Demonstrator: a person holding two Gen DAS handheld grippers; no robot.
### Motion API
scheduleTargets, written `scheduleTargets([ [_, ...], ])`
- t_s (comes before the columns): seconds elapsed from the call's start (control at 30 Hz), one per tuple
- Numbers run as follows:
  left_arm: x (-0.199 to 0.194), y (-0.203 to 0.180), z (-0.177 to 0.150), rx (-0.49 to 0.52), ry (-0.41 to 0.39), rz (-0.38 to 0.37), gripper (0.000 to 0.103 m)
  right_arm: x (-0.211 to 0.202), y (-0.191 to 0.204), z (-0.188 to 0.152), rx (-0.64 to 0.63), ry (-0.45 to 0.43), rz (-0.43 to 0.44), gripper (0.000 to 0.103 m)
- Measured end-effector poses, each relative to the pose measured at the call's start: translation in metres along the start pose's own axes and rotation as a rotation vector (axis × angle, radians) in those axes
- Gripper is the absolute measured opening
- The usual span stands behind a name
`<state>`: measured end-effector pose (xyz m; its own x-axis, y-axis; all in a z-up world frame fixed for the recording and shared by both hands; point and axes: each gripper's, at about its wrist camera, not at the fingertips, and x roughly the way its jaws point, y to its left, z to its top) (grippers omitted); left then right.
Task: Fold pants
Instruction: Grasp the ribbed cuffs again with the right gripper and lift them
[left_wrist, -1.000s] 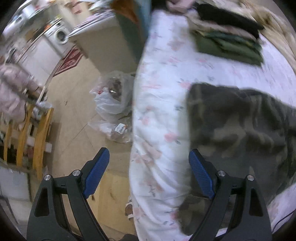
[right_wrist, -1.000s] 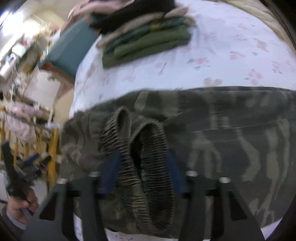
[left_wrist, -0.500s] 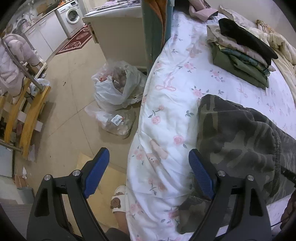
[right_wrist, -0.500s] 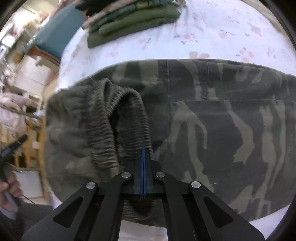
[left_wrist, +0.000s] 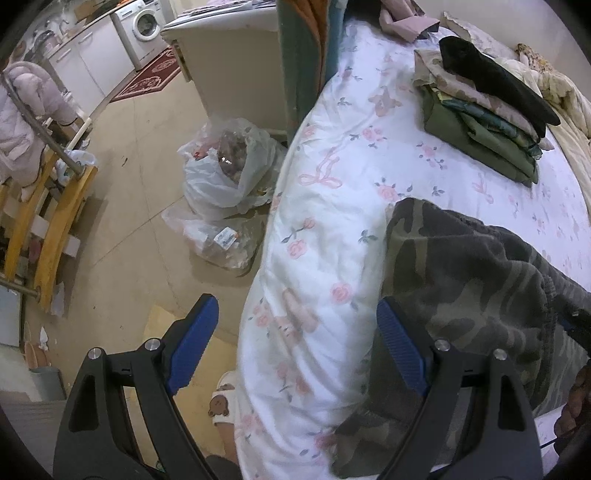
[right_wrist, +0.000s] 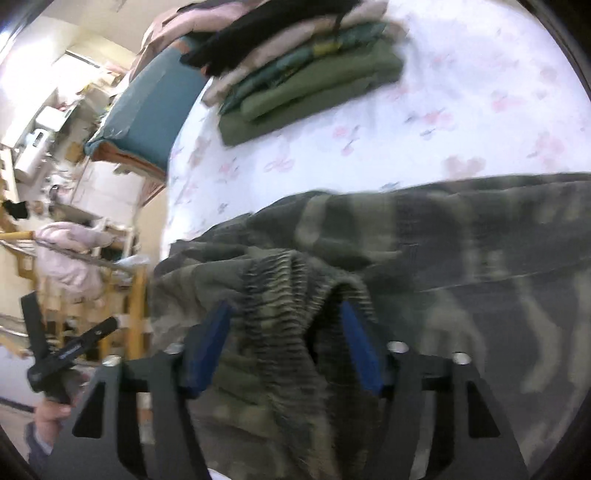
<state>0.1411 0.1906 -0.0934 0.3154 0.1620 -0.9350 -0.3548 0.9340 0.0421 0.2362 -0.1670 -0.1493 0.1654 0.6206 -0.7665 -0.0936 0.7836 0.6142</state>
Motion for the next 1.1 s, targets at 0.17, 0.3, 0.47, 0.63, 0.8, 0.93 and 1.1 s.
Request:
scheduleTargets([
  [0.17,0.026,-0.027,0.023,0.003,0.023,-0.002,0.085,0.020,-0.002,-0.003,-0.037,0.047,-0.035,0.024],
  [0.3,0.041,-0.074,0.030,0.112,0.024,-0.041,0.085,0.001,0.017,-0.004,-0.119,-0.011,-0.011,0.017],
  [0.47,0.035,-0.084,0.039,0.072,-0.056,-0.006,0.085,-0.036,0.019,0.004,-0.113,-0.182,0.000,0.017],
  [0.63,0.042,-0.082,0.040,0.093,-0.052,0.018,0.085,-0.004,-0.019,0.005,0.004,-0.058,-0.110,0.045],
  [0.8,0.044,-0.084,0.027,0.135,-0.016,0.001,0.085,-0.044,-0.021,0.002,-0.039,-0.138,-0.243,0.066],
  [0.93,0.036,-0.102,0.010,0.267,-0.079,0.057,0.085,-0.059,-0.010,-0.009,-0.115,-0.121,-0.173,0.063],
  [1.1,0.057,-0.129,-0.014,0.420,0.007,0.096,0.085,-0.002,-0.018,-0.040,-0.151,0.050,-0.277,0.061],
])
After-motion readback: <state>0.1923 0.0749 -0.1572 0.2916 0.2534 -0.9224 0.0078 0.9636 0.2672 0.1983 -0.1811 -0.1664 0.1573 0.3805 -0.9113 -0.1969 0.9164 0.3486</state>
